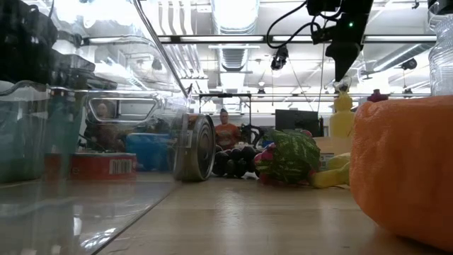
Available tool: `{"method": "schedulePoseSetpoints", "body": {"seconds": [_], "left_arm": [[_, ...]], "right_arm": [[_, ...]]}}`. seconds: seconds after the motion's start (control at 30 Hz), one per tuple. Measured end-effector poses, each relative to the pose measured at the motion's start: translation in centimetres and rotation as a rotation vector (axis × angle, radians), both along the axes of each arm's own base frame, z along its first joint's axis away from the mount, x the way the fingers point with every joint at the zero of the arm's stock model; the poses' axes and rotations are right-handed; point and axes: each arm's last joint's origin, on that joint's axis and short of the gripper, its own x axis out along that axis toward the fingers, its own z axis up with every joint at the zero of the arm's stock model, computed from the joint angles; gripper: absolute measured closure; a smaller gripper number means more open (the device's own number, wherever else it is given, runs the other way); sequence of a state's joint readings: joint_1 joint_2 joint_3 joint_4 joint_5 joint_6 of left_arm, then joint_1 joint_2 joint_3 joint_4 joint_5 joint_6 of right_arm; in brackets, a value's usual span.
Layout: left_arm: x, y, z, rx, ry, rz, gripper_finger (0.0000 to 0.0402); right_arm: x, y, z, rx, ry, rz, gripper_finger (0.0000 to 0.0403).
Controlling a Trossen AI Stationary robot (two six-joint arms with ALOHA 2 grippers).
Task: Pick & Place Food Item
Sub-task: Put the yellow tumbler into the orange bin
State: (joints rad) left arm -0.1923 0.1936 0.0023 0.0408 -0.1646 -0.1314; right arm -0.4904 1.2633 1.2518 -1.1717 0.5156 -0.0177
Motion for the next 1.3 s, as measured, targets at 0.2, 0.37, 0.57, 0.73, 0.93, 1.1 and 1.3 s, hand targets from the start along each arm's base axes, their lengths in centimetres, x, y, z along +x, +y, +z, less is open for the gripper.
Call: {"method": "schedulePoseSetpoints", "body": {"seconds": [0.2, 0.37, 0.57, 0.73, 0.93, 1.1, 1.3], "left_arm": [[0.00, 0.00, 0.00, 0.000, 0.000, 0.000, 0.0066], [0.00, 0.00, -0.01, 0.000, 0.000, 0.000, 0.0066], [0.00, 0.00, 0.00, 0.000, 0.000, 0.000, 0.0066], [0.00, 0.00, 0.00, 0.000, 0.000, 0.000, 0.0066], [0.00, 0.00, 0.00, 0.000, 0.000, 0.000, 0.0066], [0.00, 0.00, 0.00, 0.000, 0.000, 0.000, 0.0066], [0.00, 0.00, 0.00, 0.000, 0.000, 0.000, 0.0066]], "right_arm": [[0.00, -0.01, -0.06, 0.001, 0.001, 0.000, 0.0392], [0.00, -0.01, -0.13, 0.002, 0.003, 0.000, 0.0392], [0.00, -0.01, -0.13, 0.001, 0.003, 0.000, 0.0392], [-0.01, -0.01, -0.13, 0.002, 0.003, 0.000, 0.0392], [0.01, -0.01, -0.13, 0.001, -0.001, -0.003, 0.0392], [0.04, -0.03, -0.11, 0.001, -0.027, -0.034, 0.0392], [0.05, -0.03, -0.11, 0.002, -0.030, -0.036, 0.0392]]}}
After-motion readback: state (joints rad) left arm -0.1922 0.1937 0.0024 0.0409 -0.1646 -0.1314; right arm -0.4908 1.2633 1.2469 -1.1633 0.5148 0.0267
